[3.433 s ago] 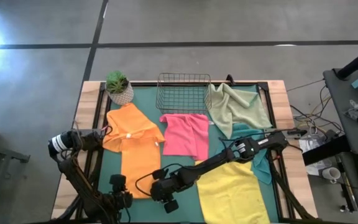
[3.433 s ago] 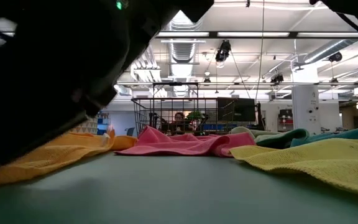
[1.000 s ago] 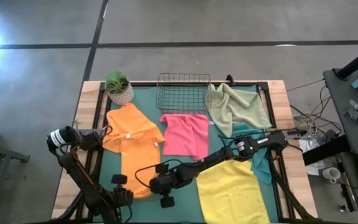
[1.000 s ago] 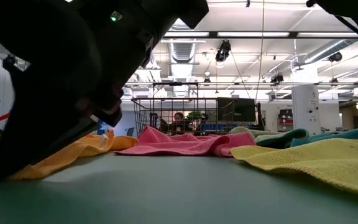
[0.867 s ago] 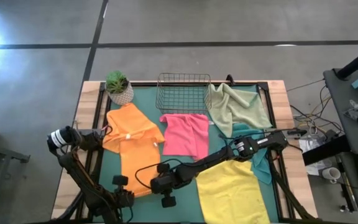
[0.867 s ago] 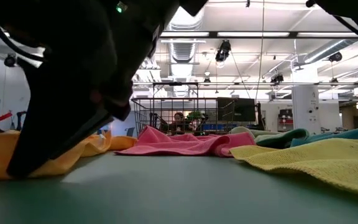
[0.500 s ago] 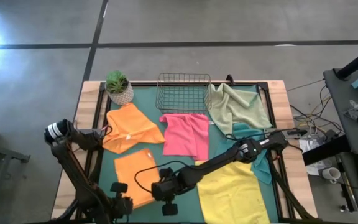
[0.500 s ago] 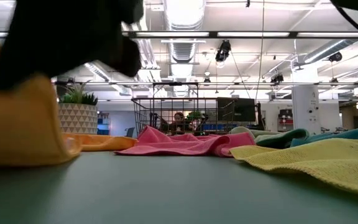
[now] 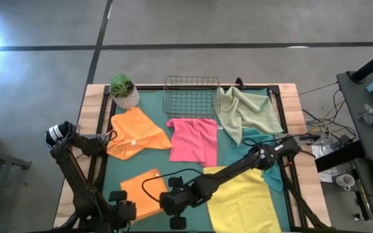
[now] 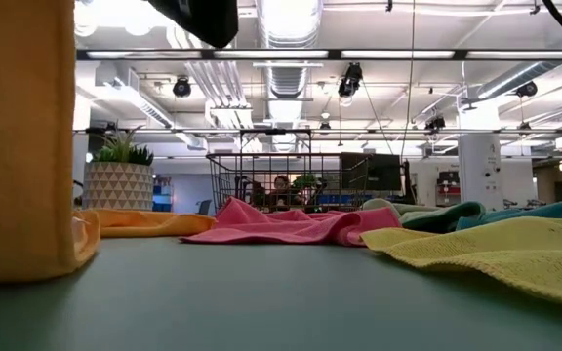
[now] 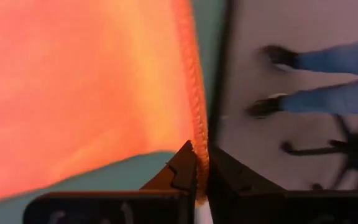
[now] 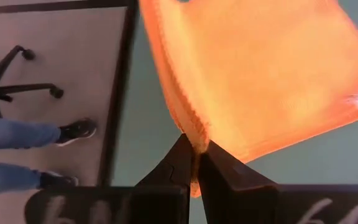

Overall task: Fold microfiber towels
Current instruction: Fold the bottom orange microfiber towel

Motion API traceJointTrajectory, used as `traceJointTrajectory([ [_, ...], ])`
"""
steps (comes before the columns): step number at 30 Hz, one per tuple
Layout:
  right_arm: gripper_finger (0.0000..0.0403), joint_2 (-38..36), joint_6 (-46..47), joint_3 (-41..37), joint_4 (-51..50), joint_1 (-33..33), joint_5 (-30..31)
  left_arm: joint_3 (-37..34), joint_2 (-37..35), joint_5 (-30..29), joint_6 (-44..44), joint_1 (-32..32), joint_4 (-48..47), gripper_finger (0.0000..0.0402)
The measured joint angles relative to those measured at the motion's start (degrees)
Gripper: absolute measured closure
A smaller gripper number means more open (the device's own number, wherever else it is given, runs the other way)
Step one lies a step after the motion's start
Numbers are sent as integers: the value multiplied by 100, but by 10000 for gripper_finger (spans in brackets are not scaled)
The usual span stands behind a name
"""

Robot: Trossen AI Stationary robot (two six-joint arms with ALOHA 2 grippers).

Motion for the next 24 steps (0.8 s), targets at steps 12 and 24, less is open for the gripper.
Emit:
traceJointTrajectory([
  [12,394,321,-515,-17,408,-715,522,-562,33,29,-919,79,-1050,393],
  [24,394,675,-654,-26,721,-1046,504,-1015,44,48,-1067,188,-1207,393],
])
